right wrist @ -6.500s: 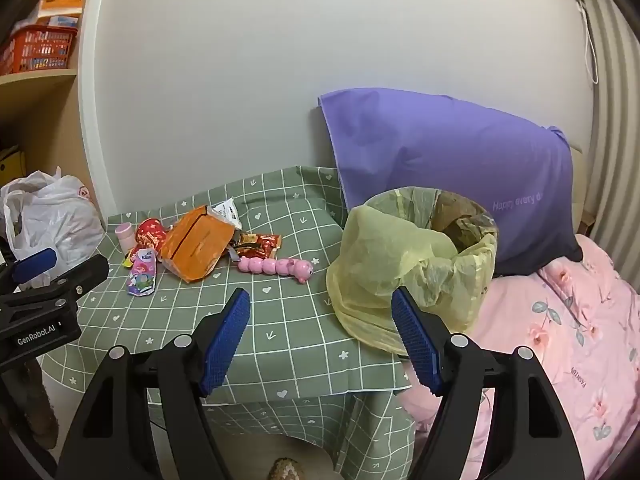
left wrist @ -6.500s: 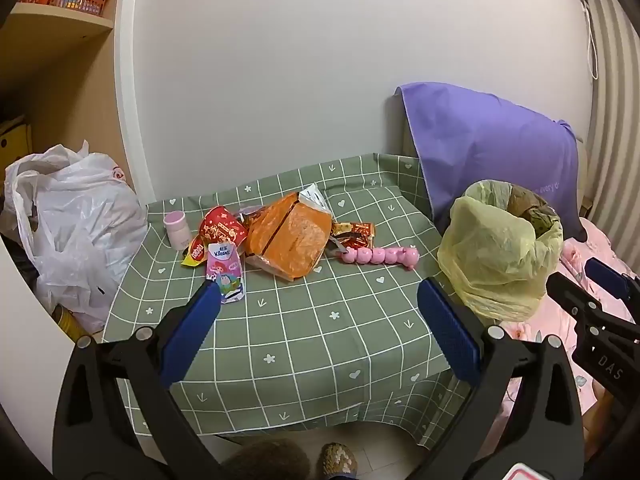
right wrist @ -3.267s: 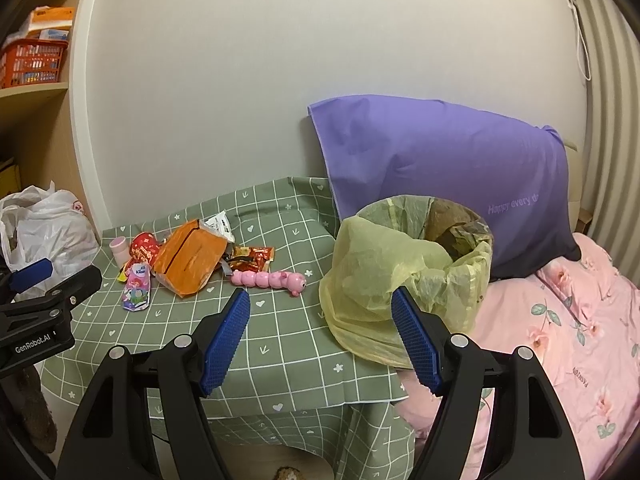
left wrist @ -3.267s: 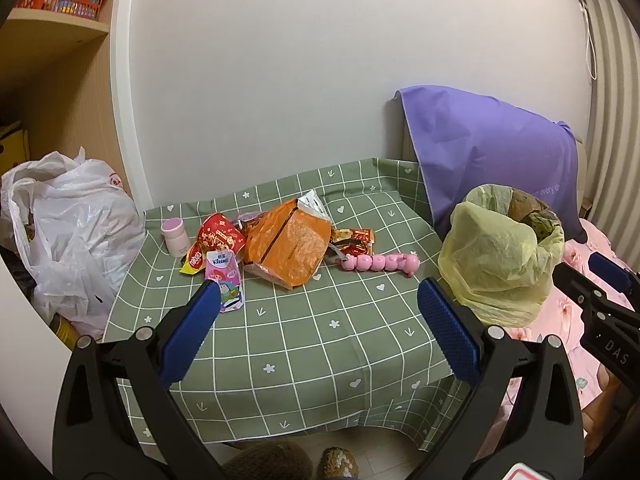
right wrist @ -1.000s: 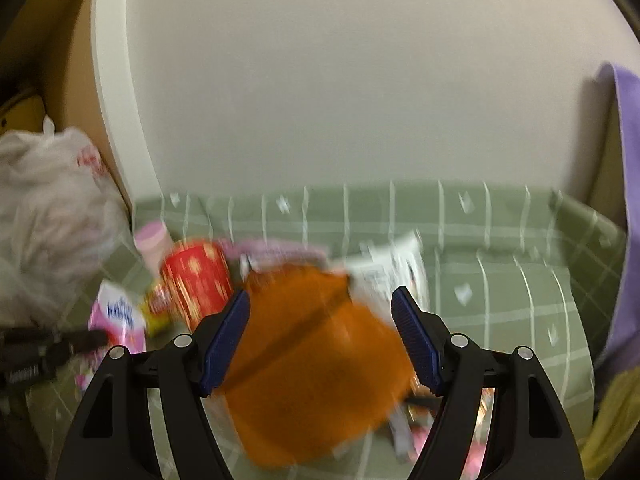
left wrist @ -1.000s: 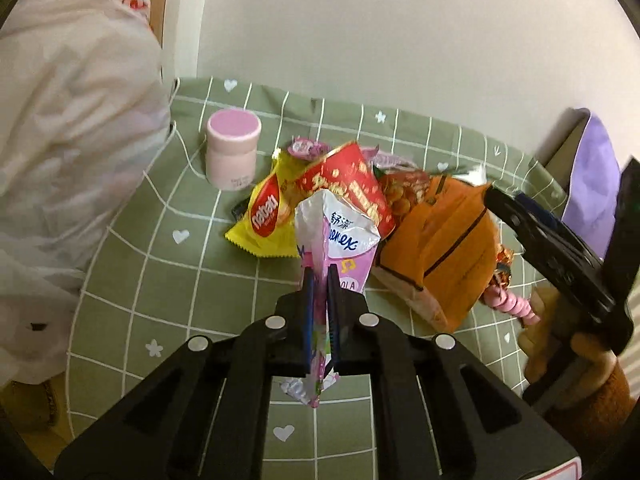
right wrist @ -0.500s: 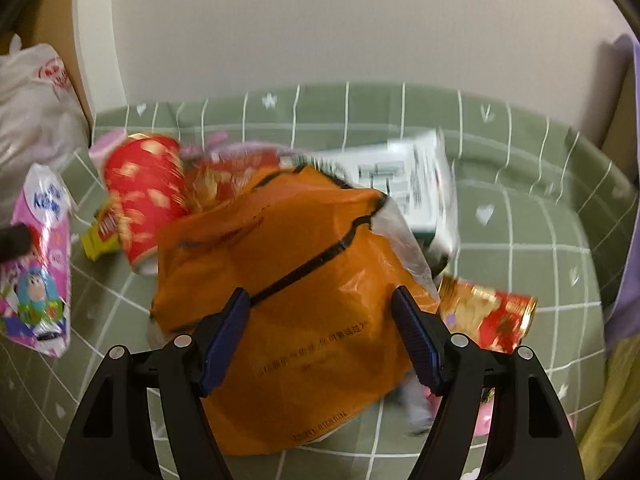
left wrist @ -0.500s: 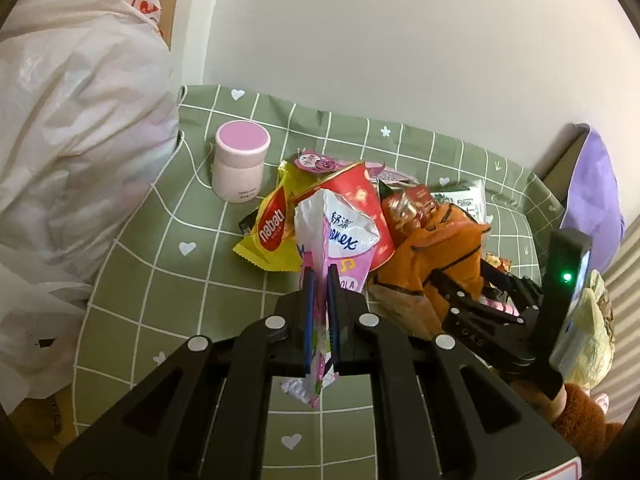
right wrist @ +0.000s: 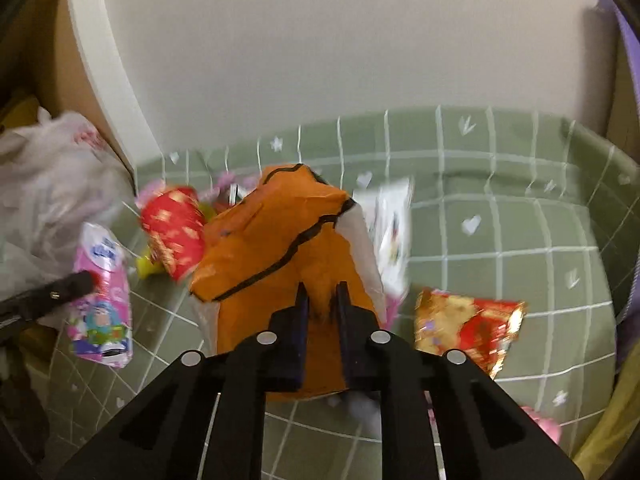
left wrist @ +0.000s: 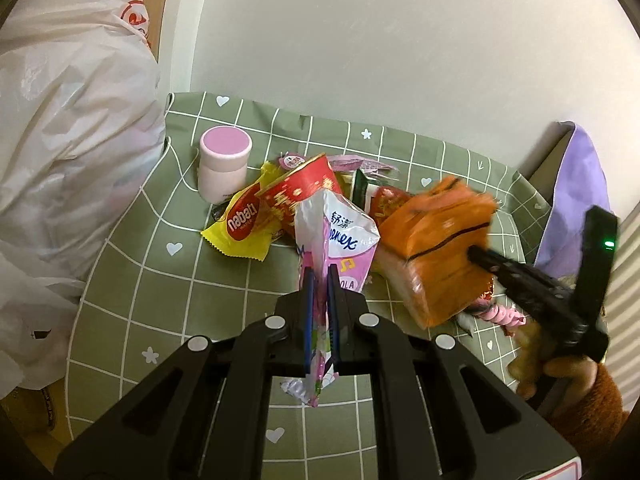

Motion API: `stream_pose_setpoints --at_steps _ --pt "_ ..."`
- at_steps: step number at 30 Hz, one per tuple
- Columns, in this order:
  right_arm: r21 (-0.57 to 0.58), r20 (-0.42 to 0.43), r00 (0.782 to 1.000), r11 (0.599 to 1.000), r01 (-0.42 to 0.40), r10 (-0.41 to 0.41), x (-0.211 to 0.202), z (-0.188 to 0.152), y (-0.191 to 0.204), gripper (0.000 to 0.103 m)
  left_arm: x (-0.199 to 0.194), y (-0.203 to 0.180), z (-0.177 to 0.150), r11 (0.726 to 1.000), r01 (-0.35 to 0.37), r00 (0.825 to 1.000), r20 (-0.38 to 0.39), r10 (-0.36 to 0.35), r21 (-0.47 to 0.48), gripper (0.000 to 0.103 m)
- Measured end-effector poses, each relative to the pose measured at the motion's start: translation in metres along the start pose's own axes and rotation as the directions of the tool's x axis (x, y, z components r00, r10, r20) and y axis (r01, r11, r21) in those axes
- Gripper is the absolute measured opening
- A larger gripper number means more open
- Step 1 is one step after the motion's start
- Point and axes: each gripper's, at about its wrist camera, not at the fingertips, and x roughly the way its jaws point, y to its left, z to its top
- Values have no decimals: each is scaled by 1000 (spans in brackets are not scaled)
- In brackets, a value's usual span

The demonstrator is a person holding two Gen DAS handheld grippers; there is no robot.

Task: Collect trash
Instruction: 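Lift the pouch and orange bag and carry both toward the yellow bin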

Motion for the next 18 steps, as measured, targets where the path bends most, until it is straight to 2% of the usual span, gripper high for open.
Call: stream_pose_setpoints --at_steps 2,3,5,11,14,18 --pt "-35 48 999 999 -2 4 -14 -1 -4 48 1 1 0 1000 0 1000 -4 0 -5 6" --pt "-42 53 998 999 -24 26 -22 -1 -7 49 1 1 0 1000 0 1000 -5 0 -7 6" --pt "-21 19 998 998 -64 65 -27 -1 -16 50 1 2 0 1000 -1 1000 -4 1 -7 6" --pt "-77 -19 1000 997 13 -14 -10 4 -4 51 3 5 1 1000 -4 1000 -9 4 -6 6" --pt "-104 -26 999 994 -29 26 15 6 4 51 6 6 -1 1000 -5 1000 -18 5 -6 6" --pt "-132 -146 987 987 -90 71 55 1 14 51 7 6 -3 1000 -7 1000 -23 7 -6 6"
